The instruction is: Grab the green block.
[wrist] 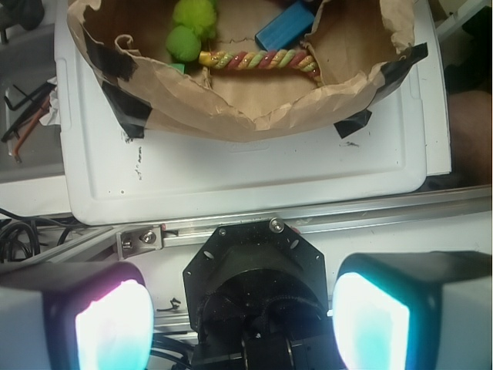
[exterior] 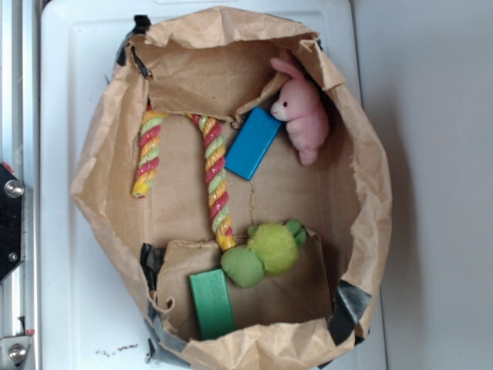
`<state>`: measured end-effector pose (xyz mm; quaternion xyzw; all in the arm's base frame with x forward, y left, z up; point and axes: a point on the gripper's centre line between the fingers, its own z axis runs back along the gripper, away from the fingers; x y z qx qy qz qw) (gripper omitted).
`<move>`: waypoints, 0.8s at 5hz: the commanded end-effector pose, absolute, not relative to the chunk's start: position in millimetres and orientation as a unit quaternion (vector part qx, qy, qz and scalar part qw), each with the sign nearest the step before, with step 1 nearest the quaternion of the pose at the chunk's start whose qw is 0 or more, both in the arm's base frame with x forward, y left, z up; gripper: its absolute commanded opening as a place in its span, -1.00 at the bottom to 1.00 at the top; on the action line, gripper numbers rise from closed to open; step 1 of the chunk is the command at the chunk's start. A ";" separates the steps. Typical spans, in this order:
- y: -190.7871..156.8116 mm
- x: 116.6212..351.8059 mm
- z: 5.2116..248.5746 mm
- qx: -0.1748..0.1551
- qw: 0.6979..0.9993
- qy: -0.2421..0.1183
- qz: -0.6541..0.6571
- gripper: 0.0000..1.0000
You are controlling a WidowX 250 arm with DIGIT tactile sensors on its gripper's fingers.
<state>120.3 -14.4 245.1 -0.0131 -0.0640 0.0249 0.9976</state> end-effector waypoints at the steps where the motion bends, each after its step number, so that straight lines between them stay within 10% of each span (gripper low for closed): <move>1: -14.4 120.3 245.1 -0.013 0.998 -0.064 0.025 1.00; 4: 22.0 227.1 214.0 0.041 0.993 -0.086 -0.066 1.00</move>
